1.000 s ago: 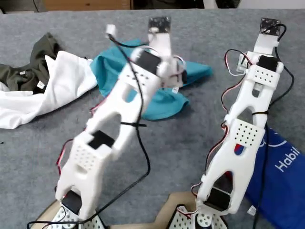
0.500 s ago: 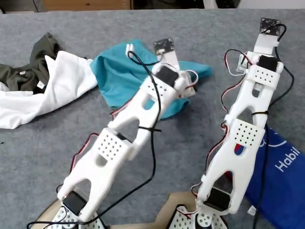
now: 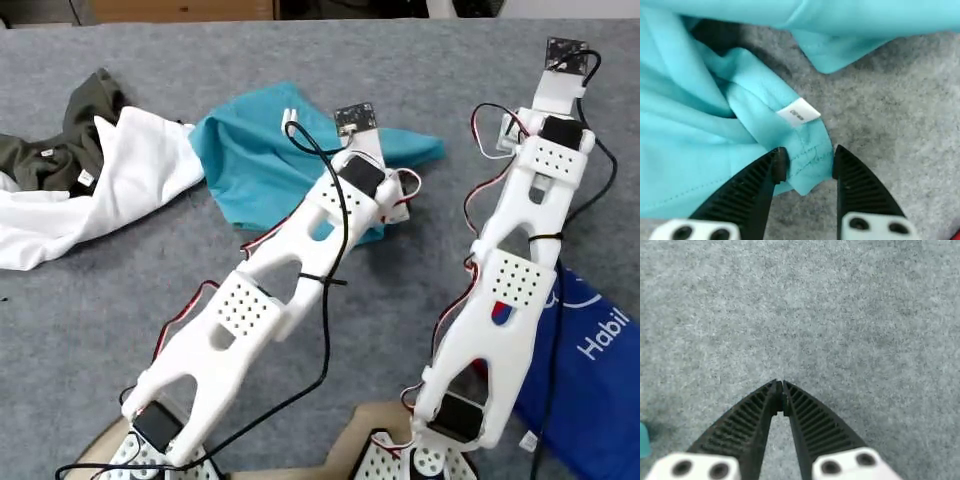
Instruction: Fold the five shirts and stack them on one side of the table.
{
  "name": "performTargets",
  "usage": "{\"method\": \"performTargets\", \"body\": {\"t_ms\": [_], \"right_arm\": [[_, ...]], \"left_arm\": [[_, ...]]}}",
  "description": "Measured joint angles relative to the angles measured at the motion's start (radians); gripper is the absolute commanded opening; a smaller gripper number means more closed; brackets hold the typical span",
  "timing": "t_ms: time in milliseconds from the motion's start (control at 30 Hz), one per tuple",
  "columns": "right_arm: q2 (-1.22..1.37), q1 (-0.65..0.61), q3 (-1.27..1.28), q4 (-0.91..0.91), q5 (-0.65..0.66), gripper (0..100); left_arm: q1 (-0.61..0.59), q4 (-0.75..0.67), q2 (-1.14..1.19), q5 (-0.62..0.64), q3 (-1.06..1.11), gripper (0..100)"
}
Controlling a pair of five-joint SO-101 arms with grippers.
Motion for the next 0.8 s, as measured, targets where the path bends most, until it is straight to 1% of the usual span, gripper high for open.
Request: {"method": "performTargets", "body": {"t_ms": [100, 267, 467, 633, 800], "right_arm": [[0.0, 0.0, 0.0, 0.0, 0.0, 0.5], [0.0, 0.0, 0.0, 0.0, 0.0, 0.5], [0.0, 0.0, 0.0, 0.0, 0.0, 0.5], [0.0, -0.011, -0.009, 0.028, -0.002, 0.5], [-0.021, -0.035, -0.135, 0.215, -0.021, 0.5]], "left_arm": [[-0.012, -0.002, 0.0, 0.0, 0.0, 2], [-0.034, -0.026, 0.0, 0.0, 0.0, 2], [-0.054, -0.012, 0.0, 0.0, -0.02, 2], [-0.098, 0.13, -0.011, -0.009, -0.16, 2], [-0.16, 0.282, -0.087, -0.133, -0.342, 2]]}}
